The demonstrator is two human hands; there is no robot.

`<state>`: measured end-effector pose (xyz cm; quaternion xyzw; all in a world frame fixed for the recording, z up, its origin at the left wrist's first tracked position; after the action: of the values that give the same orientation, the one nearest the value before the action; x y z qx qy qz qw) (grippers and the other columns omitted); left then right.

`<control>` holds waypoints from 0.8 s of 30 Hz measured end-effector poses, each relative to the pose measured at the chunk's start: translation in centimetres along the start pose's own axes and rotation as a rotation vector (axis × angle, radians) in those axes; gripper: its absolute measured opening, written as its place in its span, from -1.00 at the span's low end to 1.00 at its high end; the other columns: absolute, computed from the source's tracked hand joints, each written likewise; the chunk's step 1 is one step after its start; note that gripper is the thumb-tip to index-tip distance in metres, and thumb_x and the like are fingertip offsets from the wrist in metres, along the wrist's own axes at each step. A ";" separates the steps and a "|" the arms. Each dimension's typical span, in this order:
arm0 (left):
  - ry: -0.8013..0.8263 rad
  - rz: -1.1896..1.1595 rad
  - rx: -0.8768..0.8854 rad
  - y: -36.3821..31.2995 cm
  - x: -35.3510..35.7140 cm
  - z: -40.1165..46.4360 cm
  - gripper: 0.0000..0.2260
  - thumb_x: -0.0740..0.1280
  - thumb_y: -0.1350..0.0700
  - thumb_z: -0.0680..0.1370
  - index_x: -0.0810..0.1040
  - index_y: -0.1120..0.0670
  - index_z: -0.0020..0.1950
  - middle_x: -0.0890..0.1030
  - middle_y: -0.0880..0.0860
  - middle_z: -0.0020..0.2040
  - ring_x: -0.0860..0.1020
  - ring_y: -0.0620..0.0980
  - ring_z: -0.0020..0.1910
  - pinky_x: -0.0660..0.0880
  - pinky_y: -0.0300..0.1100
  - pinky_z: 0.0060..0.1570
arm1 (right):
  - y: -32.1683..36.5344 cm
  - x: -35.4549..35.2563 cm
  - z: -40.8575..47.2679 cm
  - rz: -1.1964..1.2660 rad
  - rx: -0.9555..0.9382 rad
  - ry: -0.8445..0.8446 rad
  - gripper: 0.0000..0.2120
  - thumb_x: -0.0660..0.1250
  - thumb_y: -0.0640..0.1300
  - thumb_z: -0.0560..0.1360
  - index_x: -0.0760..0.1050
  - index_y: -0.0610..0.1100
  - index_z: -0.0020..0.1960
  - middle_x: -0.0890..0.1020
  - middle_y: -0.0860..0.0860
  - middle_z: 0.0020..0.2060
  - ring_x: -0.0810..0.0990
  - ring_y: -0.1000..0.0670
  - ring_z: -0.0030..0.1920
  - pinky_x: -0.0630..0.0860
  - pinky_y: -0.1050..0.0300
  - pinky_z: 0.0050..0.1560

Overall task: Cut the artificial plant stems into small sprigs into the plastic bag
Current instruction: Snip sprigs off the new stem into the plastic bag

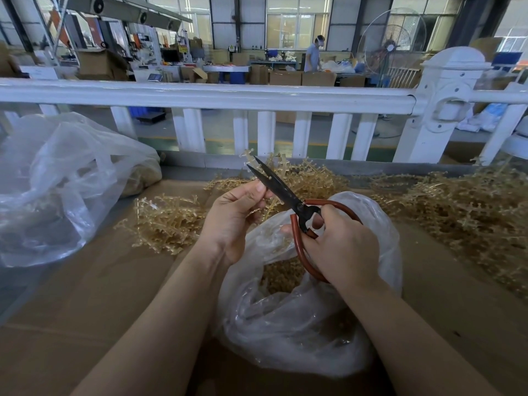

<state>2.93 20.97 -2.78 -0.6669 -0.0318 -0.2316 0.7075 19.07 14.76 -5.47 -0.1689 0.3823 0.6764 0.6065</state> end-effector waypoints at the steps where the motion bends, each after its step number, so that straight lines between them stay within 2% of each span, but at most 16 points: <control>1: 0.003 -0.004 0.002 0.0 0.0 0.0 -0.91 0.38 0.09 0.47 0.62 0.08 -0.09 0.61 -0.07 -0.23 0.43 -0.19 -0.31 0.34 -0.28 -0.20 | -0.1 0.0 0.0 0.008 -0.007 -0.007 -0.58 0.53 0.25 0.39 0.34 0.06 -0.22 0.44 0.17 -0.45 0.39 0.13 -0.47 0.20 0.36 -0.46; 6: 0.007 0.002 0.004 0.1 -0.2 0.1 -0.88 0.40 0.04 0.41 0.63 0.05 -0.12 0.63 -0.08 -0.23 0.44 -0.19 -0.30 0.37 -0.29 -0.21 | -0.3 0.3 0.0 0.037 -0.016 0.007 -0.58 0.52 0.26 0.41 0.35 0.05 -0.24 0.46 0.16 -0.44 0.44 0.12 -0.44 0.39 0.25 -0.44; 9: -0.025 -0.004 -0.021 0.4 -0.2 0.2 -0.94 0.41 0.07 0.45 0.66 0.03 -0.17 0.64 -0.08 -0.25 0.46 -0.19 -0.33 0.37 -0.30 -0.25 | -0.5 0.5 -0.1 0.077 0.016 0.044 -0.59 0.45 0.33 0.43 0.36 0.06 -0.23 0.48 0.18 -0.42 0.44 0.17 -0.42 0.31 0.32 -0.40; 14: -0.115 -0.084 -0.091 0.6 -0.6 0.3 -0.91 0.36 0.18 0.57 0.67 0.12 -0.04 0.64 -0.05 -0.28 0.48 -0.18 -0.38 0.43 -0.37 -0.38 | -1.0 1.2 -0.3 0.179 0.082 0.095 -0.61 0.37 0.37 0.47 0.54 0.03 -0.12 0.62 0.16 -0.28 0.56 0.15 -0.29 0.44 0.32 -0.29; 17: -0.126 -0.069 -0.147 0.7 -0.7 0.3 -0.90 0.37 0.19 0.57 0.67 0.16 0.01 0.68 -0.03 -0.26 0.51 -0.18 -0.37 0.43 -0.37 -0.39 | -0.9 1.0 -0.2 0.383 0.171 0.092 -0.71 0.41 0.27 0.50 0.55 0.06 -0.18 0.61 0.16 -0.36 0.59 0.17 -0.30 0.44 0.38 -0.29; 20: -0.058 0.004 -0.199 0.8 -0.2 0.3 -0.86 0.40 0.19 0.54 0.67 0.18 0.06 0.70 -0.01 -0.22 0.54 -0.17 -0.35 0.38 -0.32 -0.31 | -1.0 0.9 0.2 0.619 0.303 0.159 -0.67 0.44 0.17 0.50 0.55 -0.02 -0.30 0.60 0.08 -0.45 0.57 0.11 -0.37 0.47 0.27 -0.32; 22: -0.009 0.065 -0.213 0.8 0.1 0.2 -0.86 0.44 0.17 0.50 0.69 0.15 0.03 0.70 -0.01 -0.22 0.52 -0.17 -0.36 0.35 -0.30 -0.32 | -0.9 0.8 0.4 0.769 0.390 0.224 -0.67 0.45 0.12 0.51 0.59 -0.08 -0.30 0.63 0.03 -0.44 0.60 0.07 -0.39 0.53 0.22 -0.30; 24: 0.030 0.135 -0.209 0.9 0.4 0.0 -0.88 0.47 0.13 0.46 0.71 0.10 -0.03 0.66 -0.04 -0.26 0.46 -0.17 -0.38 0.31 -0.31 -0.36 | -0.6 0.6 0.5 0.885 0.423 0.263 -0.70 0.46 0.06 0.51 0.63 -0.15 -0.25 0.67 -0.02 -0.41 0.63 0.03 -0.38 0.50 0.36 -0.30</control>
<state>3.59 20.91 -3.47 -0.7340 0.0481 -0.1954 0.6487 19.67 15.57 -5.75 0.0522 0.6190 0.7493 0.2293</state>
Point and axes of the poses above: each hand's wrist, its own z-axis towards the middle knuckle, its own x-axis out of the palm, y = z × x, the point moved 2 cm from there along z, towards the middle knuckle
